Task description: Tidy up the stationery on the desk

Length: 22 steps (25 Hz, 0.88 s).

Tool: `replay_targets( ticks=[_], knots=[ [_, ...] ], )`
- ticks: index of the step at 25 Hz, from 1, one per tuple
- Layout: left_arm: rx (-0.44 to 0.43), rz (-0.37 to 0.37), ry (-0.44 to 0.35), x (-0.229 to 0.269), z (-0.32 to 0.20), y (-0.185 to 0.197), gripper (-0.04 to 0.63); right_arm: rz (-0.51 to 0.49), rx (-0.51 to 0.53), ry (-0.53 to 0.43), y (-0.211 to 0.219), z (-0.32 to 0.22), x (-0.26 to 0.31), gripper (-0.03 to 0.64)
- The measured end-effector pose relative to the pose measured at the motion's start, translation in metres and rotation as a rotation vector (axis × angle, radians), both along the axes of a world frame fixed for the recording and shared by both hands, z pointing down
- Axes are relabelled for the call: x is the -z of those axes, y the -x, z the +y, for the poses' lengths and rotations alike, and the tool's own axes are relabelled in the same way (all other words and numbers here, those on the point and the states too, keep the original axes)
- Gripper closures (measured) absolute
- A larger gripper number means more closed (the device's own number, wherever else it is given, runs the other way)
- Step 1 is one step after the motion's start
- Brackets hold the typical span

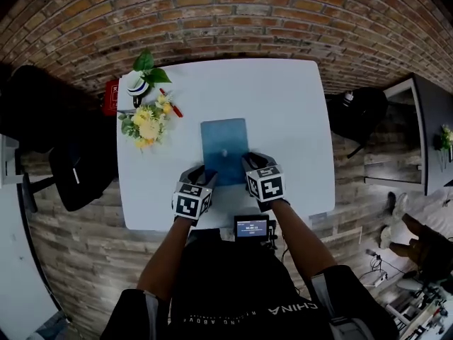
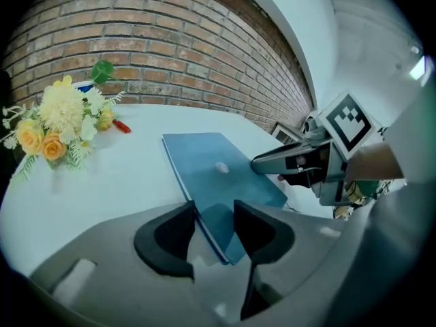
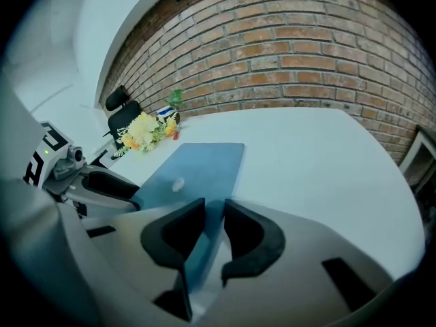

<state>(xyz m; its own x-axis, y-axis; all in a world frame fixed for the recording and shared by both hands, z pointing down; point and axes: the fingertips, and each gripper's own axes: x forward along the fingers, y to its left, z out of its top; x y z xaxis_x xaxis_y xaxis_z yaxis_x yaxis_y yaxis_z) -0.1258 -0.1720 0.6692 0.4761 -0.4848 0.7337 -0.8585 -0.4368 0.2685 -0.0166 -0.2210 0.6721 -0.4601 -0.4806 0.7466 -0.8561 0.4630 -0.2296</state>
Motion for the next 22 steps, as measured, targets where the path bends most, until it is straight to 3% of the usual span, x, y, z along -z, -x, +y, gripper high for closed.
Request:
replay_targets(
  ticks=[8, 15, 22],
  knots=[
    [0.019, 0.001, -0.001, -0.001, 0.011, -0.011, 0.408, -0.011, 0.0, 0.011, -0.011, 0.01, -0.002, 0.519],
    [-0.018, 0.005, 0.01, 0.0, 0.011, -0.009, 0.408, -0.007, 0.017, 0.021, -0.011, 0.01, -0.002, 0.514],
    [-0.01, 0.006, -0.018, 0.011, -0.011, 0.003, 0.408, -0.073, 0.046, 0.103, -0.008, 0.015, -0.003, 0.426]
  ],
)
